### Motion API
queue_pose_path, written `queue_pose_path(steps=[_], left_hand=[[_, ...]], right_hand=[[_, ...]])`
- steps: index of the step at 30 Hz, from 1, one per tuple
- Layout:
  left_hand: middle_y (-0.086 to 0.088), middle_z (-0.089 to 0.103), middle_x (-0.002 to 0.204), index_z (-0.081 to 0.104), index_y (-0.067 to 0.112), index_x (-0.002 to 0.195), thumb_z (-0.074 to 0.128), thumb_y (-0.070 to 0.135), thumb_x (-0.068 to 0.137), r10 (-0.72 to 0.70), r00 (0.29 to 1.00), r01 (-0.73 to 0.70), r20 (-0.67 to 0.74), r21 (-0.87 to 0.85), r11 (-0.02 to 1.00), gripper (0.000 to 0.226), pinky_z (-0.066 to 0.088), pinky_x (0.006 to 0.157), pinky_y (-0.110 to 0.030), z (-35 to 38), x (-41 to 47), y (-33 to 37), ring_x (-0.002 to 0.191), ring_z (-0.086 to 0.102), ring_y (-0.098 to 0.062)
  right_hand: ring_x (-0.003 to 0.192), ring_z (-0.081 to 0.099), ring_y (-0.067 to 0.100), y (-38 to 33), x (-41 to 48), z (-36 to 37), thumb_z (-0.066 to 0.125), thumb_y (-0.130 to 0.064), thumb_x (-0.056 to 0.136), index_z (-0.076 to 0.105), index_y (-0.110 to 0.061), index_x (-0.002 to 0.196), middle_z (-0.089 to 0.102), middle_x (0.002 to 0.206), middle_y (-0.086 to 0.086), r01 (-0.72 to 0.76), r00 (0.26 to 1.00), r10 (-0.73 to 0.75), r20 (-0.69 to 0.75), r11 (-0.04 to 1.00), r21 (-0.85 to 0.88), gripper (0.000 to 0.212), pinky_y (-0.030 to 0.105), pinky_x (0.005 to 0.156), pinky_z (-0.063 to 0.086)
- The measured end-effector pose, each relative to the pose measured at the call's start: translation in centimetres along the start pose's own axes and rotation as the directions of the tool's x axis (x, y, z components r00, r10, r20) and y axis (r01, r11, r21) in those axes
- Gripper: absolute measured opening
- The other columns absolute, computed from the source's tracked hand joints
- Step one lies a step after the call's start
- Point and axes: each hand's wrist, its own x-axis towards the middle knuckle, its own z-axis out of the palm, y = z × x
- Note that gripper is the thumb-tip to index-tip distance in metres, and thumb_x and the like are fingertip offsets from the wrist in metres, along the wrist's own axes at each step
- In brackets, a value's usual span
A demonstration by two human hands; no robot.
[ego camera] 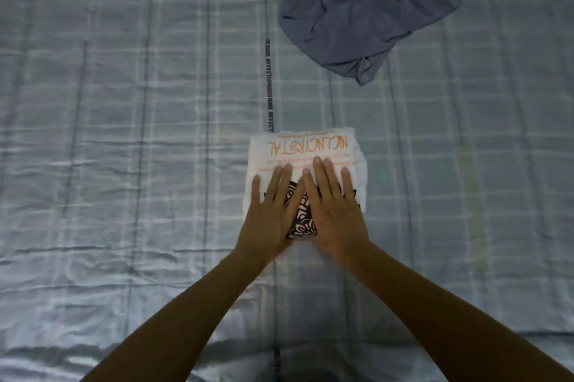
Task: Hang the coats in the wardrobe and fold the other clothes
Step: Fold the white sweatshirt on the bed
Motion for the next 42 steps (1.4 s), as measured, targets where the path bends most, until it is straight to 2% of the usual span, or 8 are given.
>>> queue_pose_path(steps=[2, 7, 13, 23, 27, 33, 37, 42], left_hand=[[-0.027, 0.016, 0.153, 0.012, 0.007, 0.149, 0.044, 0.067, 0.075, -0.034, 0.999, 0.034, 0.001, 0.015, 0.999, 0.1, 0.022, 0.105, -0.069, 0.7, 0.8, -0.1, 0.141, 0.011, -0.044], [-0.032, 0.028, 0.146, 0.021, 0.004, 0.145, 0.084, 0.039, 0.061, -0.033, 0.998, 0.033, -0.062, -0.009, 0.999, 0.11, 0.038, 0.095, -0.067, 1.5, 1.6, -0.4, 0.136, 0.024, -0.048], [-0.028, 0.054, 0.128, 0.035, 0.004, 0.134, 0.09, 0.013, 0.044, -0.076, 0.995, 0.073, -0.06, -0.051, 0.996, 0.106, 0.047, 0.089, -0.061, -0.4, 2.2, -0.4, 0.12, 0.05, -0.046], [-0.021, 0.065, 0.112, 0.042, 0.007, 0.126, 0.089, 0.004, 0.035, -0.022, 0.939, 0.063, -0.344, 0.109, 0.992, 0.103, 0.047, 0.091, -0.058, -19.9, -0.9, -0.5, 0.105, 0.062, -0.039], [-0.02, 0.065, 0.113, 0.042, 0.008, 0.126, 0.088, 0.003, 0.037, -0.084, 0.869, 0.18, -0.488, 0.153, 0.972, 0.101, 0.047, 0.089, -0.058, -30.3, -5.7, -1.8, 0.106, 0.063, -0.039], [-0.021, 0.064, 0.116, 0.046, 0.003, 0.124, 0.085, -0.002, 0.041, -0.245, 0.738, 0.44, -0.629, 0.174, 0.881, 0.092, 0.042, 0.096, -0.059, -41.7, -15.8, -3.7, 0.109, 0.06, -0.038], [-0.021, 0.065, 0.113, 0.06, -0.001, 0.118, 0.083, -0.002, 0.043, -0.313, 0.636, 0.608, -0.706, 0.207, 0.767, 0.078, 0.035, 0.101, -0.056, -46.5, -23.2, -3.1, 0.107, 0.062, -0.036], [-0.022, 0.064, 0.113, 0.058, 0.0, 0.12, 0.082, -0.001, 0.047, -0.414, 0.501, 0.783, -0.76, 0.194, 0.591, 0.077, 0.041, 0.097, -0.055, -49.9, -33.4, -1.9, 0.107, 0.062, -0.038]], right_hand=[[0.145, -0.001, 0.037, 0.9, 0.8, 0.9, 0.076, -0.057, 0.064, 0.011, -0.002, 0.149, 0.008, 0.156, 0.023, 0.013, 0.999, -0.012, 0.035, 1.0, -0.02, 0.121, 0.057, 0.116, 0.005], [0.137, 0.031, 0.04, 2.0, 1.8, 1.6, 0.078, -0.026, 0.071, 0.033, 0.003, 0.14, 0.035, 0.146, 0.027, 0.113, 0.99, -0.122, -0.064, 0.985, -0.134, 0.088, 0.059, 0.109, 0.025], [0.112, 0.059, 0.039, 2.2, 2.6, -0.5, 0.086, -0.014, 0.056, 0.058, 0.002, 0.121, 0.061, 0.122, 0.023, 0.114, 0.982, -0.124, -0.14, 0.99, -0.079, 0.073, 0.054, 0.091, 0.049], [0.11, 0.062, 0.032, -1.7, 2.3, -19.8, 0.085, -0.013, 0.054, 0.058, -0.005, 0.118, 0.065, 0.118, 0.015, 0.042, 0.928, -0.064, -0.367, 0.997, -0.068, 0.069, 0.055, 0.091, 0.049], [0.112, 0.061, 0.032, -6.2, 2.5, -30.3, 0.081, -0.014, 0.061, 0.059, -0.006, 0.119, 0.065, 0.119, 0.014, 0.124, 0.85, -0.173, -0.497, 0.984, -0.131, 0.062, 0.057, 0.094, 0.046], [0.115, 0.059, 0.034, -15.4, 2.3, -42.8, 0.088, -0.019, 0.053, 0.059, -0.01, 0.12, 0.063, 0.124, 0.012, 0.331, 0.714, -0.388, -0.583, 0.921, -0.207, 0.074, 0.054, 0.093, 0.048], [0.116, 0.058, 0.034, -21.5, 0.9, -47.5, 0.086, -0.021, 0.059, 0.061, -0.01, 0.12, 0.062, 0.125, 0.012, 0.464, 0.575, -0.502, -0.645, 0.85, -0.249, 0.066, 0.054, 0.095, 0.046], [0.116, 0.058, 0.035, -30.0, -1.7, -51.1, 0.083, -0.019, 0.065, 0.06, -0.008, 0.121, 0.062, 0.124, 0.014, 0.66, 0.352, -0.625, -0.696, 0.693, -0.288, 0.062, 0.055, 0.094, 0.047]])
